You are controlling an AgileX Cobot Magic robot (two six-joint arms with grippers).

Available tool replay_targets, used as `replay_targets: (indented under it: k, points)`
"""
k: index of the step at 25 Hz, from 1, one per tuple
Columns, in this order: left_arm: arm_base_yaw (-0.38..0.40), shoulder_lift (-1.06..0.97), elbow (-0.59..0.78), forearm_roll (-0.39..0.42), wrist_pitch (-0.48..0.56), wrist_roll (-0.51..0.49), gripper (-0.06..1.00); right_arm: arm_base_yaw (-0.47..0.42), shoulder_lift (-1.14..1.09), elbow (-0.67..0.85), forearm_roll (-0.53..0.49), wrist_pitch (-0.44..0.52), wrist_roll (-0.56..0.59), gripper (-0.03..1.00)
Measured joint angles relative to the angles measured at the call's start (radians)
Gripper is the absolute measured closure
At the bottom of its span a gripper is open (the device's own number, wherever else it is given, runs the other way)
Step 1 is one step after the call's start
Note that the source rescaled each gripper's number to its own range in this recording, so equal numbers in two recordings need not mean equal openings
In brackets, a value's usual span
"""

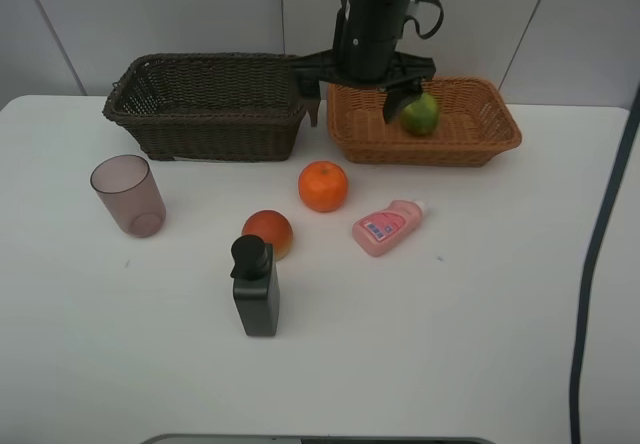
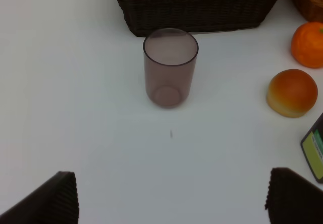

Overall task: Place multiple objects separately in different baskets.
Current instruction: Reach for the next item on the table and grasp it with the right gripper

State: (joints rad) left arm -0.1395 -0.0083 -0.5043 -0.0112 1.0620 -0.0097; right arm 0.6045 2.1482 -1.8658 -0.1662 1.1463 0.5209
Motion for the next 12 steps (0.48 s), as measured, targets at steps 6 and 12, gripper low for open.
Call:
replay_targets:
  k: [6, 12]
  points:
    - [0.000, 0.000, 0.000, 0.000, 0.000, 0.000, -0.01, 0.082, 0.003, 0.012, -0.058, -0.048, 0.147, -0.03]
    - [0.000, 0.000, 0.000, 0.000, 0.000, 0.000, -0.01, 0.093, 0.030, 0.078, -0.104, -0.106, 0.248, -0.03]
